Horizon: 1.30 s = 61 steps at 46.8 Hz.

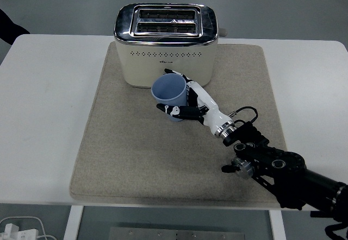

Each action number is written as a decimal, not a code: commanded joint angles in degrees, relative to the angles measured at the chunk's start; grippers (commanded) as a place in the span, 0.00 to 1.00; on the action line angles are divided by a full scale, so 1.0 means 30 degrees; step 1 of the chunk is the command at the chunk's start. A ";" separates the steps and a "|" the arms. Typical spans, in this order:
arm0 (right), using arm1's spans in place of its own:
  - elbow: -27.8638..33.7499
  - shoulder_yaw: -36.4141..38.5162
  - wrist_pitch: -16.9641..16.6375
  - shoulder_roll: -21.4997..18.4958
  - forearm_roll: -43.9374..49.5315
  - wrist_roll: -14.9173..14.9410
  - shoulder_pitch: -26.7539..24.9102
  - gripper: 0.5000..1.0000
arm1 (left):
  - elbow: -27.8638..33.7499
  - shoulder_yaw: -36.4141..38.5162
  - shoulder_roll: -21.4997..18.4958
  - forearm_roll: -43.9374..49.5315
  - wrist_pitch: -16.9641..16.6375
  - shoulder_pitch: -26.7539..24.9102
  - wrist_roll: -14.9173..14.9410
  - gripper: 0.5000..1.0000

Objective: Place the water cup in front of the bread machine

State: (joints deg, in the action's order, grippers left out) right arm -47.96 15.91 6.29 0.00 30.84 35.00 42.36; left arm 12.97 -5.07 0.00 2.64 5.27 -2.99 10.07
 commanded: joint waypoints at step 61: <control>0.0051 0.0086 -0.0720 0.1991 0.0003 0.0000 -0.0439 0.85 | -0.0134 0.0022 0.0000 0.0029 0.0000 0.0029 0.0012 1.00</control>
State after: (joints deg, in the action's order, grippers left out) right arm -47.54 16.13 4.14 5.89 30.86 35.00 41.16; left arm 12.54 -5.01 0.00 2.72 5.27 -2.92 10.09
